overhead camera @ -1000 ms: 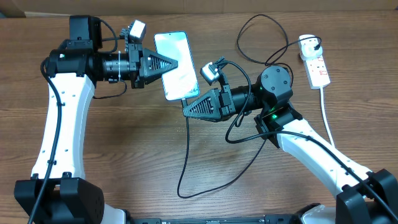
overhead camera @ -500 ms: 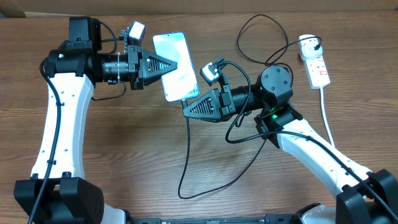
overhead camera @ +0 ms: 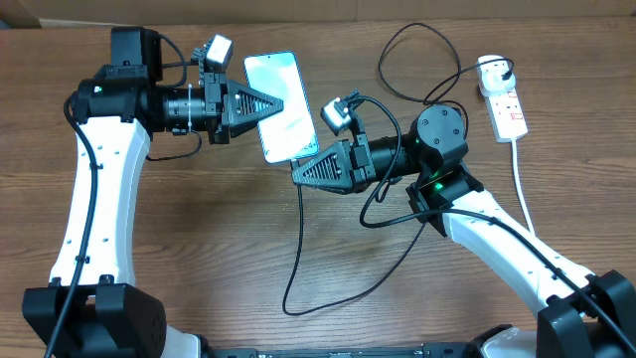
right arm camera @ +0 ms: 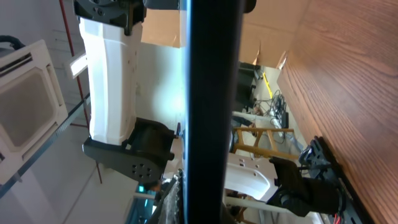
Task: Plug charger to phone and switch on socket
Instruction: 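Push the connector into the phone's port with the right gripper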
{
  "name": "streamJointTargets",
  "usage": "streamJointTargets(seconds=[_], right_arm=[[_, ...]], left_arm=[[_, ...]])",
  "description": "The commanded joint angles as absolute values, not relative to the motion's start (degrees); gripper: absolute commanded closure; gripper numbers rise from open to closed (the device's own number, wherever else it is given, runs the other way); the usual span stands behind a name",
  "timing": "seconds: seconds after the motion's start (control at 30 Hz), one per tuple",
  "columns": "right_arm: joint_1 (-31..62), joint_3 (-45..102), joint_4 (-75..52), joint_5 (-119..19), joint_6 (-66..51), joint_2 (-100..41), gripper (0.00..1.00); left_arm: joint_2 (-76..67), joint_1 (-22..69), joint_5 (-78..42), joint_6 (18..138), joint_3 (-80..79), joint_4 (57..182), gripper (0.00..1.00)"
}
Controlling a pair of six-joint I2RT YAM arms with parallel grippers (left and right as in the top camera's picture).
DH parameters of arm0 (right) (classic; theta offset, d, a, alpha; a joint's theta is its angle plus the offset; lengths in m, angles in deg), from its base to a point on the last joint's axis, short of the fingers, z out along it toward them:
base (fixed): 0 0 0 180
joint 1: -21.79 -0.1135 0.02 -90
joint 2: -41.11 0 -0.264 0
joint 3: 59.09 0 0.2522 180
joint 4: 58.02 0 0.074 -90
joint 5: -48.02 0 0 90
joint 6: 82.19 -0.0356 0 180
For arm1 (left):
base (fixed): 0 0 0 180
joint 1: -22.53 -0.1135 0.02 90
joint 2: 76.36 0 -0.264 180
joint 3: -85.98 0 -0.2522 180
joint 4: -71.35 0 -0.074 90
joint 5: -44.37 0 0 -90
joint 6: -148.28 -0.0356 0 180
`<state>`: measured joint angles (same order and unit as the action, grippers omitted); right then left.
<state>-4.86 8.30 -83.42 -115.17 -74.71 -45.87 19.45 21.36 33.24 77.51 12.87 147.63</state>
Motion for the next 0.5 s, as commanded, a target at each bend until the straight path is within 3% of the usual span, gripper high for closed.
streamJointTargets(seconds=[0.0, 0.47], right_arm=[[-3.75, 9.46, -83.64, -108.35, -76.08, -44.82, 0.96], [-3.75, 9.46, -83.64, -106.65, -76.17, -44.82, 0.96]], left_arm=[[18.79, 22.23, 37.81, 75.84, 13.59, 148.40, 0.96], [18.79, 22.23, 37.81, 75.82, 13.59, 148.55, 0.96]])
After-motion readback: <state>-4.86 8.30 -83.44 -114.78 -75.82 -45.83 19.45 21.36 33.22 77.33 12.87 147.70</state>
